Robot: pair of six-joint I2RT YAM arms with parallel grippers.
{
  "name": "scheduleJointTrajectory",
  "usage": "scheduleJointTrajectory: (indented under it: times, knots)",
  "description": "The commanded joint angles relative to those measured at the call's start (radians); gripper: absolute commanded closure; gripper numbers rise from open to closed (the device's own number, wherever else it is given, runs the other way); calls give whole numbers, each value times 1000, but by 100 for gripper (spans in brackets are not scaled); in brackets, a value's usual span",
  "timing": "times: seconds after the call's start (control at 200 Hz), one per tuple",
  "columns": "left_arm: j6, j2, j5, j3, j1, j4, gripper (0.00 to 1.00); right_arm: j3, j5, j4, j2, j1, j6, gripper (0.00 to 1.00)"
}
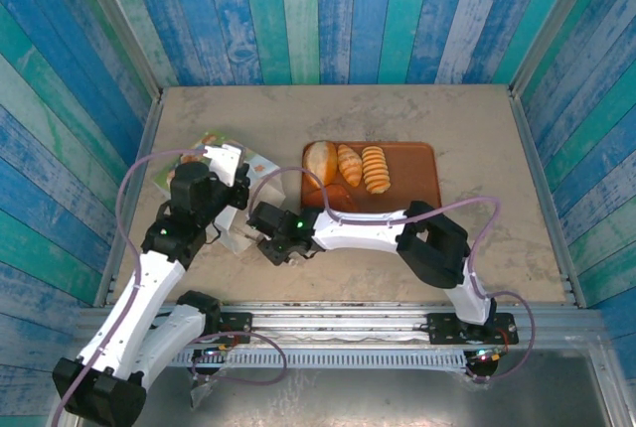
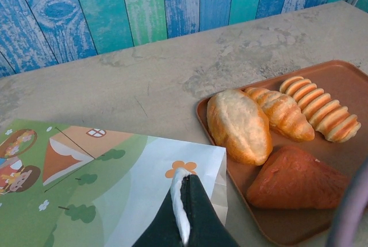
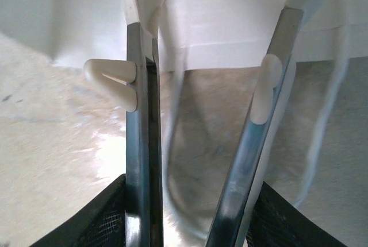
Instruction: Take the fake bread out of the paper bag
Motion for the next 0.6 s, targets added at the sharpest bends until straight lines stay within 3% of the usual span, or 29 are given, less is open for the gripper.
scheduleJointTrajectory:
  times: [0.0, 0.205, 0.591]
  knots:
    - [-15, 13, -1, -1, -3, 27, 100, -50, -132, -5, -43, -17, 13, 50]
    - [-21, 16, 2, -14, -3, 36, 100, -106, -57, -108, -49, -28, -12, 49]
    - [-18, -1, -16, -28, -2, 47, 100, 152, 52, -406, 92, 16, -94, 32]
